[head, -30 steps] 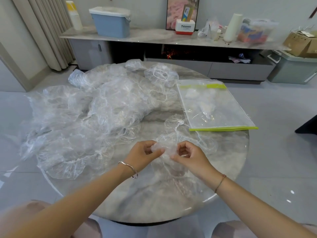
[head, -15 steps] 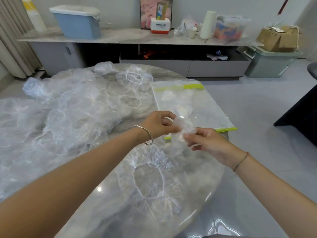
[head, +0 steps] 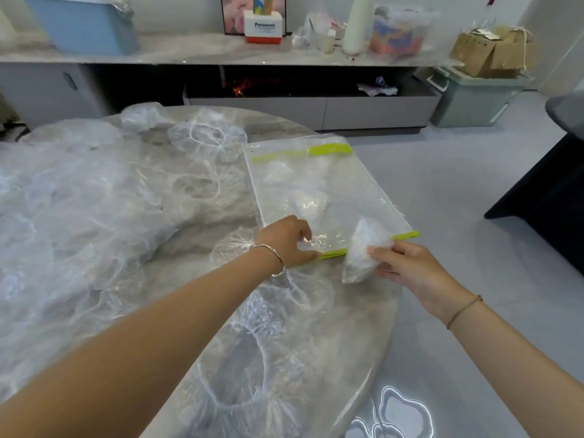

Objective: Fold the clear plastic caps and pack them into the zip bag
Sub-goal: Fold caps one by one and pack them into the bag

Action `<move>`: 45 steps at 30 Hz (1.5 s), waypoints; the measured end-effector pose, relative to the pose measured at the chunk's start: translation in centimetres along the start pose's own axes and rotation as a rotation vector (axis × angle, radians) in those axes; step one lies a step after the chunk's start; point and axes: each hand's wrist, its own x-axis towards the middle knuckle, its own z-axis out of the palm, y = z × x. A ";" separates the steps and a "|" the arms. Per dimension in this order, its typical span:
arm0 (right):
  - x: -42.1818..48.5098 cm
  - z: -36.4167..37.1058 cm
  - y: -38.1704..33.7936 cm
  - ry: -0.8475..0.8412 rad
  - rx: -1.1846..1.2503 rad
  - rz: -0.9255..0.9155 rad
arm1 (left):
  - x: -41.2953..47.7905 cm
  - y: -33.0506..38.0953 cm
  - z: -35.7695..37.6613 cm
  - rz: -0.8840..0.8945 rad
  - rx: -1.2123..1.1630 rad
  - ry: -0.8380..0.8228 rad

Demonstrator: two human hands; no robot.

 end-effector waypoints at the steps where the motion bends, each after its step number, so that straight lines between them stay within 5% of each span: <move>1: 0.0 0.0 0.0 -0.007 -0.012 -0.002 | 0.2 -0.1 0.1 -0.025 -0.011 0.014; 6: -0.5 0.3 -0.3 -0.046 -0.010 -0.004 | 0.4 -0.2 0.0 0.086 0.185 -0.005; 12: -0.7 1.4 -0.7 -0.105 0.226 0.070 | -1.0 0.0 0.7 0.266 0.102 0.455; 18: 2.1 3.7 -1.8 0.060 0.404 0.080 | -1.5 0.3 -0.1 0.285 0.012 0.491; 23: 6.1 6.5 -2.0 0.227 0.171 -0.008 | -1.7 -0.1 0.3 0.299 -0.022 0.495; 28: 5.6 6.3 -0.6 0.269 -0.395 -0.166 | -1.5 -0.4 0.4 0.213 -0.183 0.461; 34: 2.2 3.6 2.5 -0.052 -1.096 -0.722 | -1.4 -1.1 0.7 0.211 -0.206 0.371; 39: 5.8 4.0 2.1 -0.222 -1.287 -0.537 | -1.6 -1.7 1.3 0.226 -0.230 0.304; 45: 11.0 7.2 0.4 -0.201 -1.356 -0.529 | -1.2 -2.5 1.8 0.249 -0.198 0.247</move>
